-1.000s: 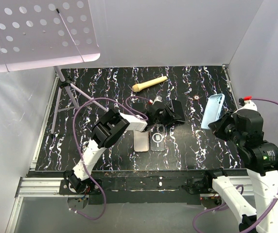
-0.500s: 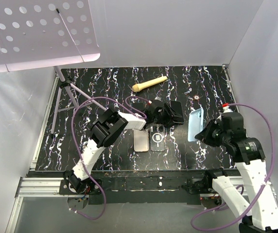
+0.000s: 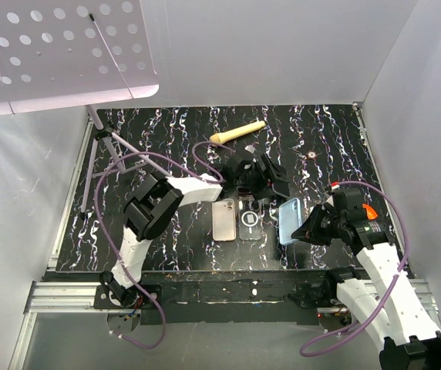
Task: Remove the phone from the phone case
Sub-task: Place the phone at the center of the board, then place the phone case at the center of the board.
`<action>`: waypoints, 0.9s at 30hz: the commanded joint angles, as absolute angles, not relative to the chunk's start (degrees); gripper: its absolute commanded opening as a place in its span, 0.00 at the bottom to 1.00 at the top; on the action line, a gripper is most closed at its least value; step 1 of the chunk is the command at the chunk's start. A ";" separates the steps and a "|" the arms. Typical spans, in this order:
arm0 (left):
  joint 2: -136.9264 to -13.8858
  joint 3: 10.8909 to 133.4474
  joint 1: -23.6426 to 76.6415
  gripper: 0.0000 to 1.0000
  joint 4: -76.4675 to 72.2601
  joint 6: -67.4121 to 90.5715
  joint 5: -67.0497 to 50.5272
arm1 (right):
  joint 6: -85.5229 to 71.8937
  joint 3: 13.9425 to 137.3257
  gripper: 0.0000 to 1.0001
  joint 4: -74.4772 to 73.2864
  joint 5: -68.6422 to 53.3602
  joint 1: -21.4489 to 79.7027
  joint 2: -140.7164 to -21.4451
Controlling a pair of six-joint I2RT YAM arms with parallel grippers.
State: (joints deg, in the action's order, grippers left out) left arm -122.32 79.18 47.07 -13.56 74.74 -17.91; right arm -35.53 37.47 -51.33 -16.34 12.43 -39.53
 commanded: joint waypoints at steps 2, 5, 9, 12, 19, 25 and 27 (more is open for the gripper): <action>-109.35 77.78 44.74 0.77 -11.53 69.63 -23.37 | -36.21 35.77 0.01 -42.63 -21.35 12.39 -41.39; -105.57 77.00 43.77 0.79 -10.27 68.20 -25.92 | -35.33 35.68 0.01 -40.79 -21.10 12.31 -44.64; -106.34 76.37 43.50 0.77 -13.53 69.61 -29.61 | -34.98 36.04 0.01 -40.78 -19.43 12.30 -46.05; -111.08 76.73 43.51 0.73 -16.67 73.19 -30.67 | -35.94 35.68 0.01 -39.81 -18.98 12.30 -46.14; -109.70 73.92 43.42 0.73 -12.76 68.92 -27.42 | -37.97 35.78 0.01 -40.87 -18.88 12.39 -44.47; -101.97 67.60 42.89 0.76 -9.15 63.64 -26.28 | -39.37 29.89 0.01 -40.52 -23.20 12.30 -44.22; -98.72 66.10 42.89 0.77 -8.09 62.06 -25.67 | -40.43 27.61 0.01 -38.86 -24.95 12.39 -43.68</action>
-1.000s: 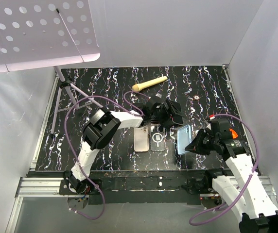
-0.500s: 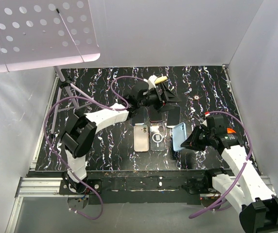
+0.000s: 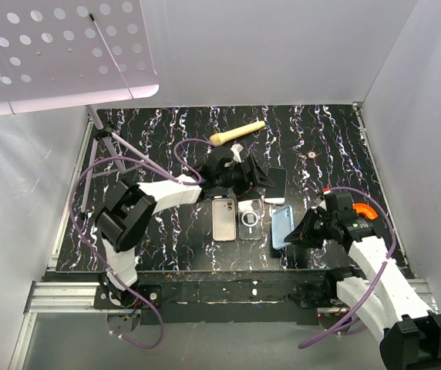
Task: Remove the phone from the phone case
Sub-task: Place the phone case at the center of the board.
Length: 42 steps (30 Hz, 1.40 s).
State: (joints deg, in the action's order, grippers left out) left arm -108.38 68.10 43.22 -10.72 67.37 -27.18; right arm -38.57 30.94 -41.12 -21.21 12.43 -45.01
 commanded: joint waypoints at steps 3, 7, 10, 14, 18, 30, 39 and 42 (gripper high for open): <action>-95.46 65.56 42.98 0.78 -6.07 59.95 -24.96 | -41.48 26.46 0.01 -38.14 -24.54 12.39 -44.82; -91.68 66.62 42.89 0.82 -2.03 55.29 -23.64 | -43.94 25.40 0.01 -31.30 -19.96 12.04 -47.54; -88.17 68.02 42.98 0.83 3.67 50.99 -22.68 | -43.51 27.33 0.01 -29.45 -17.85 11.17 -53.77; -81.84 68.38 42.89 0.85 10.36 44.40 -18.91 | -43.59 28.91 0.01 -27.60 -14.78 9.94 -58.35; -75.78 68.47 42.89 0.86 15.11 39.56 -14.60 | -42.90 30.41 0.01 -27.60 -11.25 9.23 -60.11; -71.72 69.79 42.98 0.88 18.72 35.16 -12.04 | -37.45 35.33 0.01 -24.95 -9.92 6.68 -69.08; -72.07 70.13 42.80 0.88 18.37 34.37 -11.51 | -37.09 29.36 0.04 -27.24 -24.25 7.38 -61.71; -72.95 70.49 42.80 0.88 18.11 34.54 -11.95 | -36.30 27.78 0.06 -27.42 -25.13 7.82 -61.87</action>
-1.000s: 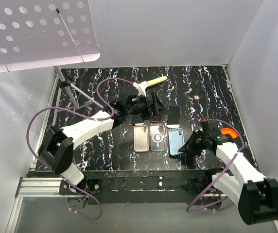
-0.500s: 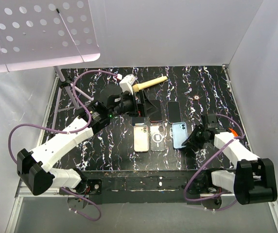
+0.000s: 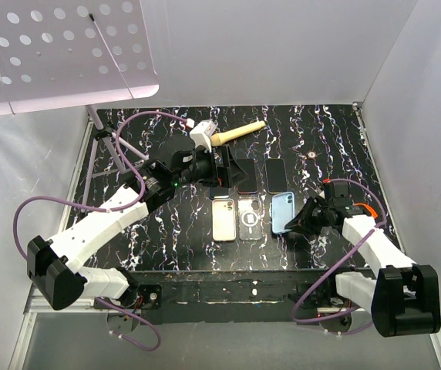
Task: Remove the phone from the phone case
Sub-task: Place the phone case at the center of the board.
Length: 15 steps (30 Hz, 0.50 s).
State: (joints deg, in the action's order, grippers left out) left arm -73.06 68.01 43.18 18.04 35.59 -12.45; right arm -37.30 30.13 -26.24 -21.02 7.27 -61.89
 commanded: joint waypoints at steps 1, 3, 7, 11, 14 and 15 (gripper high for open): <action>-73.30 70.75 42.80 0.88 18.02 34.54 -12.21 | -35.34 27.51 0.06 -27.25 -25.75 7.91 -62.83; -73.65 71.01 42.80 0.88 17.84 34.98 -12.83 | -34.19 27.77 0.06 -26.63 -28.20 8.00 -65.81; -72.95 70.93 42.80 0.88 18.02 35.16 -12.92 | -34.37 28.91 0.06 -27.94 -24.97 8.26 -66.80; -71.28 69.96 42.80 0.88 18.54 34.98 -11.69 | -33.58 30.85 0.18 -32.33 -19.44 8.26 -65.92; -70.75 69.87 42.80 0.89 18.90 34.63 -11.08 | -34.01 32.08 0.40 -33.48 -17.67 8.35 -64.60; -70.58 70.13 42.80 0.89 19.24 34.45 -10.81 | -33.84 32.78 0.52 -34.10 -17.49 8.26 -63.82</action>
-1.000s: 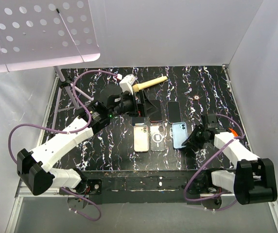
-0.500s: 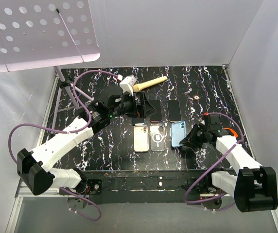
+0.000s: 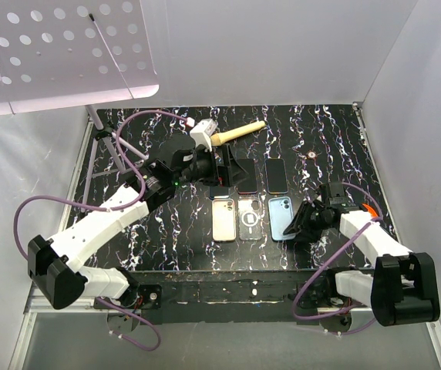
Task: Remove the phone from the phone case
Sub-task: Place the phone case at the center of the board, then reset both arms
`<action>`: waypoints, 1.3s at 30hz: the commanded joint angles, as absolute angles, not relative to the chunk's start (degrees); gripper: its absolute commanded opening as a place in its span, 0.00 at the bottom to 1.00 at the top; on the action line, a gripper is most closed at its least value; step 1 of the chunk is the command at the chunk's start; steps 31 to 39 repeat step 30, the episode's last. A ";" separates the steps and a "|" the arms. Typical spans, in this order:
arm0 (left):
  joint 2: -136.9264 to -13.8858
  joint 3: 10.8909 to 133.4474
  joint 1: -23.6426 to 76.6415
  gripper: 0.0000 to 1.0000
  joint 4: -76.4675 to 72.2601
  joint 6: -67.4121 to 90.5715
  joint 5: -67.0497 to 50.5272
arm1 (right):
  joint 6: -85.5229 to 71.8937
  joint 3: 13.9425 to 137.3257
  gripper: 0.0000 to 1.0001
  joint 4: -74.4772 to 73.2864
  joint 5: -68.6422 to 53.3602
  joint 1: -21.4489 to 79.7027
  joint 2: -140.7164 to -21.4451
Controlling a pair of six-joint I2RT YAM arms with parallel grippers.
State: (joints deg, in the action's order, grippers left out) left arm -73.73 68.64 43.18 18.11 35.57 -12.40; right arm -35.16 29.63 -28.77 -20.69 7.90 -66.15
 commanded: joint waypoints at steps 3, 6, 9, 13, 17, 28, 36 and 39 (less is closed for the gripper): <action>-69.70 71.19 42.80 0.89 19.60 33.58 -9.06 | -32.96 35.85 0.79 -37.08 -17.49 8.26 -60.22; -67.42 71.81 42.80 0.89 19.60 32.52 -5.38 | -33.48 41.03 0.83 -43.04 -17.58 8.35 -54.43; -63.73 71.55 42.89 0.90 18.73 31.12 1.20 | -33.31 48.49 0.85 -48.06 -15.74 8.35 -47.40; -57.58 70.58 42.80 0.98 14.69 28.40 8.08 | -30.94 57.29 0.86 -50.63 -10.04 8.35 -37.12; -50.21 66.98 42.98 0.98 6.53 25.85 11.86 | -28.39 59.24 0.87 -46.94 -2.12 8.35 -25.70; -38.33 60.56 42.98 0.98 -1.67 21.27 23.73 | -26.55 58.18 0.88 -43.24 5.71 8.35 -10.20; -37.53 60.73 42.98 0.98 -1.06 20.74 24.26 | -26.54 57.84 0.88 -44.12 7.46 8.35 -9.85; -37.53 60.73 42.98 0.98 -1.06 20.74 24.26 | -26.54 57.84 0.88 -44.12 7.46 8.35 -9.85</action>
